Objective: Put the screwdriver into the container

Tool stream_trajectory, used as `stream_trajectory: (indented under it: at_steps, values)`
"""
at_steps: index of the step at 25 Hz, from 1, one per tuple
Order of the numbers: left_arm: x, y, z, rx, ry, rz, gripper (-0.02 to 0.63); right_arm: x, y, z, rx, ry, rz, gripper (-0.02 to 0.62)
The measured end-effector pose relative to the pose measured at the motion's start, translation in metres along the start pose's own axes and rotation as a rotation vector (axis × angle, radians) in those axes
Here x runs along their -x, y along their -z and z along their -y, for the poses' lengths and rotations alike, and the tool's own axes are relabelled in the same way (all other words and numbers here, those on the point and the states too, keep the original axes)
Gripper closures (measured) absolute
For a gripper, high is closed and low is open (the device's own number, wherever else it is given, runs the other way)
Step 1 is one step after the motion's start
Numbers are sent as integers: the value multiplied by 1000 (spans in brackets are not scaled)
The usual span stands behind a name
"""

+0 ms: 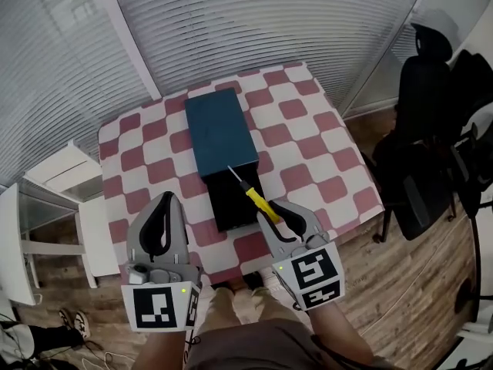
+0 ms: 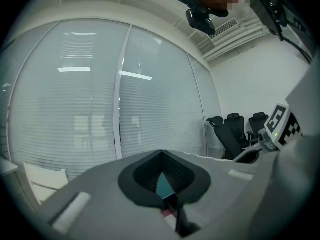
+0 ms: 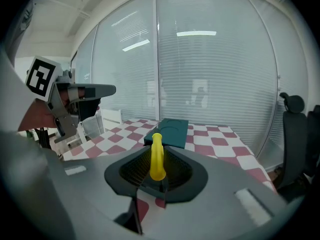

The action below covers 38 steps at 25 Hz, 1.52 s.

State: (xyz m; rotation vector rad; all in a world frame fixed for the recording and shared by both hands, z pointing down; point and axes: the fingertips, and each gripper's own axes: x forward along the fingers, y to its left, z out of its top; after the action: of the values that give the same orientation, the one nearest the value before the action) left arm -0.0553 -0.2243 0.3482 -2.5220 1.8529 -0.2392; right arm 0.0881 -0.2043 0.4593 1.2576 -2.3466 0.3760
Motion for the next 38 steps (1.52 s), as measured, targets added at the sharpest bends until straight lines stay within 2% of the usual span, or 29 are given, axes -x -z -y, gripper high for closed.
stream_trajectory:
  at_steps: [16,22,32,38]
  values:
    - [-2,36,-16,3,-16,-88,606,-41,71,-11,-47,-49,-167,491]
    - [-8,46,-29,10,-28,-108,606,-60,70,-9,-47,-51,-188,491]
    - [-15,47,-46,25,-35,-106,606,-79,76,-6,-24,-49,-293,486]
    - [-13,45,-43,32,-31,-99,606,-81,75,-8,-17,-56,-290,459]
